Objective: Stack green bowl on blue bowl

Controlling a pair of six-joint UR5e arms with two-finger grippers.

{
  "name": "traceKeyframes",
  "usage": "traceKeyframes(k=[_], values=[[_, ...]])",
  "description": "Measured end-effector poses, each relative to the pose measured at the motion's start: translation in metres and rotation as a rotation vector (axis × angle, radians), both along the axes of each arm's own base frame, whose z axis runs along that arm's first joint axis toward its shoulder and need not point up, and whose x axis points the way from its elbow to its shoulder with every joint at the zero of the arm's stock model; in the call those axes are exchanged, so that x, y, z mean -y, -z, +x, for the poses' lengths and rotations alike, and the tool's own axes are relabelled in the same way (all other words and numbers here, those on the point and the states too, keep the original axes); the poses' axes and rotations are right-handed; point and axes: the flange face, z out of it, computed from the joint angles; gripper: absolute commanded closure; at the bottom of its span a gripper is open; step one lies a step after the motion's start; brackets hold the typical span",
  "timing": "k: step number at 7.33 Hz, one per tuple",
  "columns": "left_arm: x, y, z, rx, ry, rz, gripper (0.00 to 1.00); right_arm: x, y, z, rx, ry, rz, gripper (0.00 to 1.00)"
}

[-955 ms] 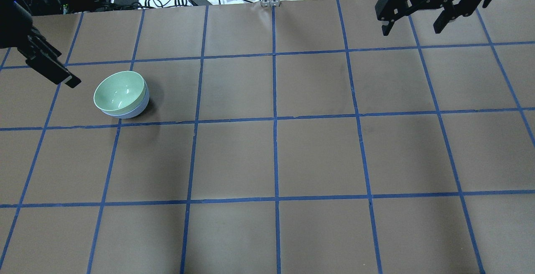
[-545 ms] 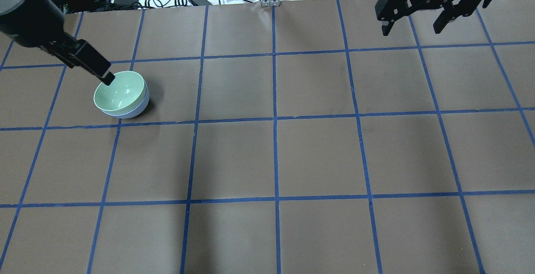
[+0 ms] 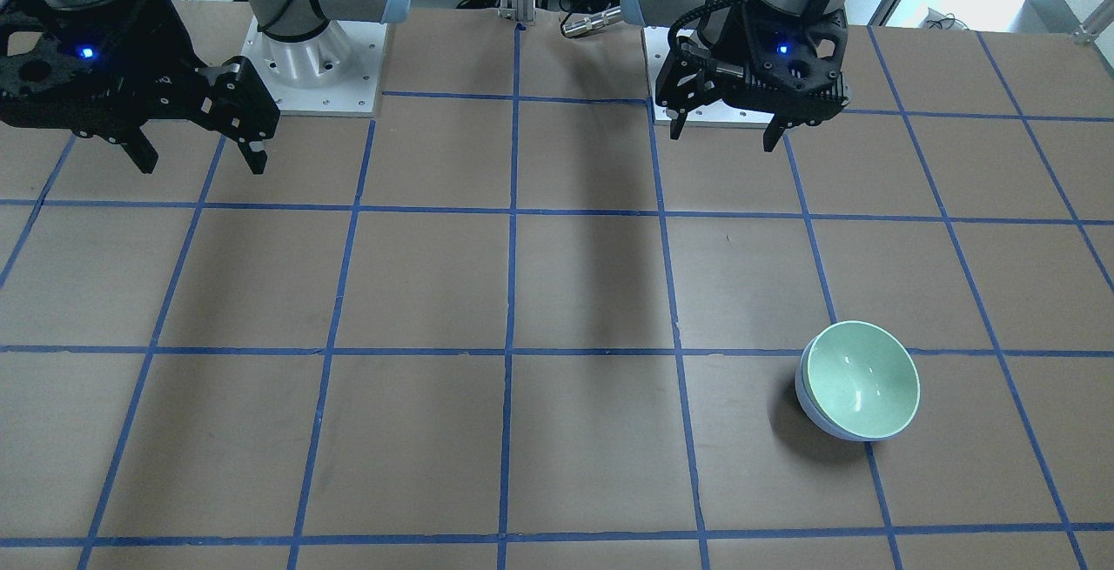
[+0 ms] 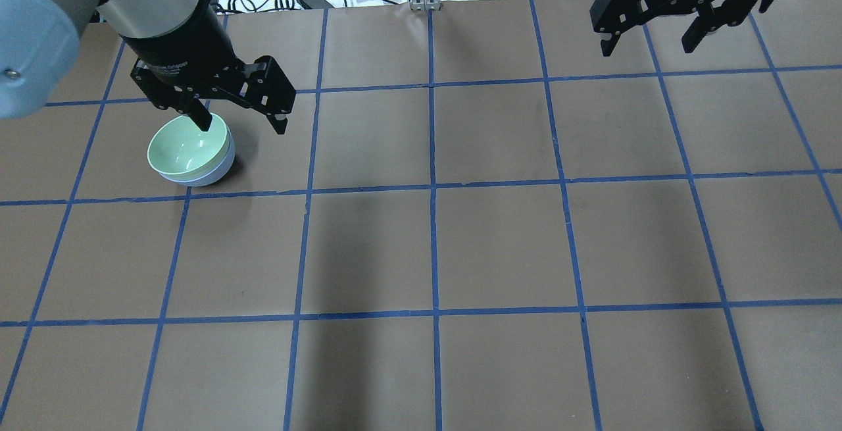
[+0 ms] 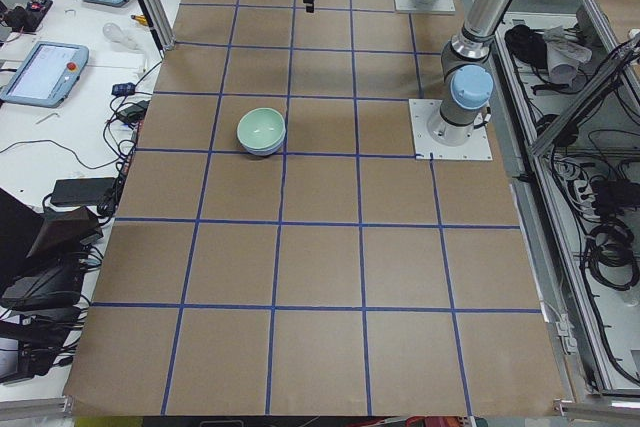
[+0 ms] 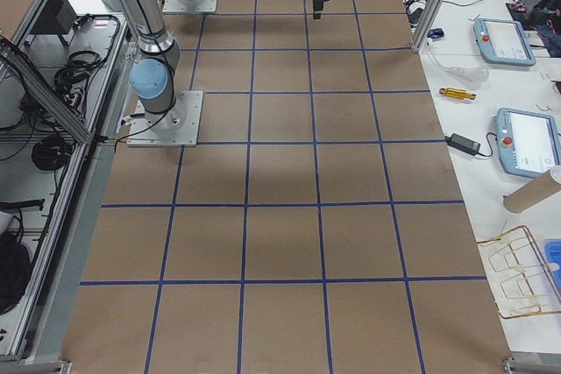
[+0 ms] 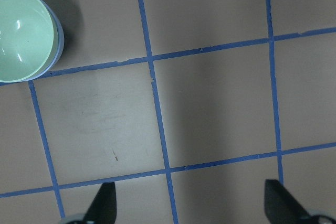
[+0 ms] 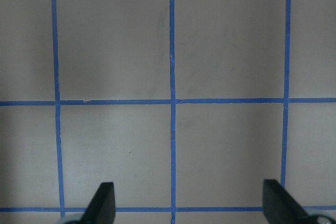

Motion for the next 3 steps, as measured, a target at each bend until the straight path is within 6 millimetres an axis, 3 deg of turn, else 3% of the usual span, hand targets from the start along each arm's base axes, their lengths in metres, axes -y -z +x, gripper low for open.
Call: traceKeyframes(k=[3], values=[[0.0025, -0.009, 0.0056, 0.031, -0.007, -0.019, 0.0, 0.0002, 0.0003, 0.0, 0.0, 0.0, 0.001, 0.0]])
